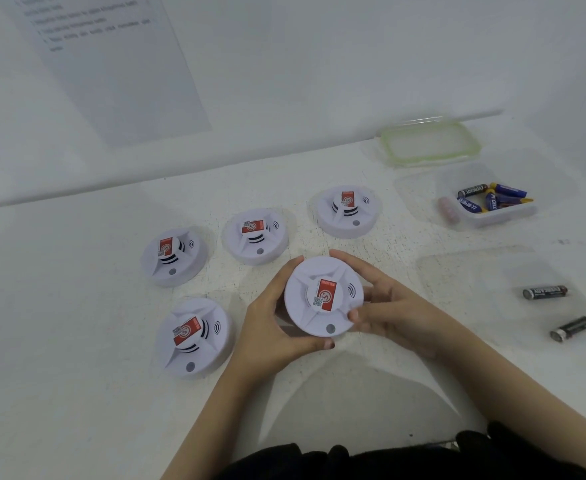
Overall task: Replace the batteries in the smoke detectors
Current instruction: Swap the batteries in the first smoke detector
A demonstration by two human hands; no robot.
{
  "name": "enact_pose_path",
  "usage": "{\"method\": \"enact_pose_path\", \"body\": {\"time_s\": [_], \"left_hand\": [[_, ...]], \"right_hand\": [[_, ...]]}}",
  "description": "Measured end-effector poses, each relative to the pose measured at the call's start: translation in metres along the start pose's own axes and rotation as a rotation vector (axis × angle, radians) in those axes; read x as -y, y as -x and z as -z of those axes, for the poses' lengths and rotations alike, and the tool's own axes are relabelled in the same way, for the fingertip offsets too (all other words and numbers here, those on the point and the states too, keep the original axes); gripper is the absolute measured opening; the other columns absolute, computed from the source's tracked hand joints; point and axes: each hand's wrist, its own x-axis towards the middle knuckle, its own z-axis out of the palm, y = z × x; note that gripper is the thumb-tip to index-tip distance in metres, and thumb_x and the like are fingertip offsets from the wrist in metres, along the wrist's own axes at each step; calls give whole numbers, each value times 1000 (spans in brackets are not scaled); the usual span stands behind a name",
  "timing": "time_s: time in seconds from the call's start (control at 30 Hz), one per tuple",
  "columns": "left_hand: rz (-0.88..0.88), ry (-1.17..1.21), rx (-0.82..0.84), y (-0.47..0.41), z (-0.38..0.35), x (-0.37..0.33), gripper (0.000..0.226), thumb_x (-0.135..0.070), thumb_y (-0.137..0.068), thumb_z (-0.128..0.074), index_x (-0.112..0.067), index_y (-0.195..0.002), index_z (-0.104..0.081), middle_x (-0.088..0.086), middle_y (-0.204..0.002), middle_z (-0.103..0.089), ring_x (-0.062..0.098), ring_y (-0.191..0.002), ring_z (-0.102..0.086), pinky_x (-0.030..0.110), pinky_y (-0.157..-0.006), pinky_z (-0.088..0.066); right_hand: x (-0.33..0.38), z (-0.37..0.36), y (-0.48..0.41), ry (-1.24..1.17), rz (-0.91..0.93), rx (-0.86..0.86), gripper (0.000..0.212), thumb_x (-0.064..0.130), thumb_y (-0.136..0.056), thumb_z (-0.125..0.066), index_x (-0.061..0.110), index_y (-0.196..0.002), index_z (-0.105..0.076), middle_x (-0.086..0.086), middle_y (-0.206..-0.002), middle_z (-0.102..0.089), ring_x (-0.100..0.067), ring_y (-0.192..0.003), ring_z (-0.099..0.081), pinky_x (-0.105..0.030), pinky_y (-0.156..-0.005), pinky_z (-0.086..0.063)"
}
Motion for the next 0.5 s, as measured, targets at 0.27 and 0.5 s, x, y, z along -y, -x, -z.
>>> {"method": "enact_pose_path", "body": {"time_s": [0.27, 0.5], "left_hand": [[4, -7, -1, 2, -1, 0, 97, -11, -58, -92, -21, -141, -43, -12, -132, -59, 7, -123, -55, 33, -94, -54], [-11, -20, 7, 0, -1, 2, 98, -10, -58, -92, -21, -142, -42, -10, -133, -59, 9, -123, -55, 32, -93, -54]], "right_hand": [[-2, -1, 1, 6, 13, -11, 75, -6, -76, -53, 33, -140, -40, -9, -129, -60, -30, -116, -58, -43, -90, -52], [-3, -1, 2, 14, 11, -34, 74, -6, -76, -52, 34, -137, -43, -13, -126, -61, -32, -114, -60, -41, -87, -53]]}}
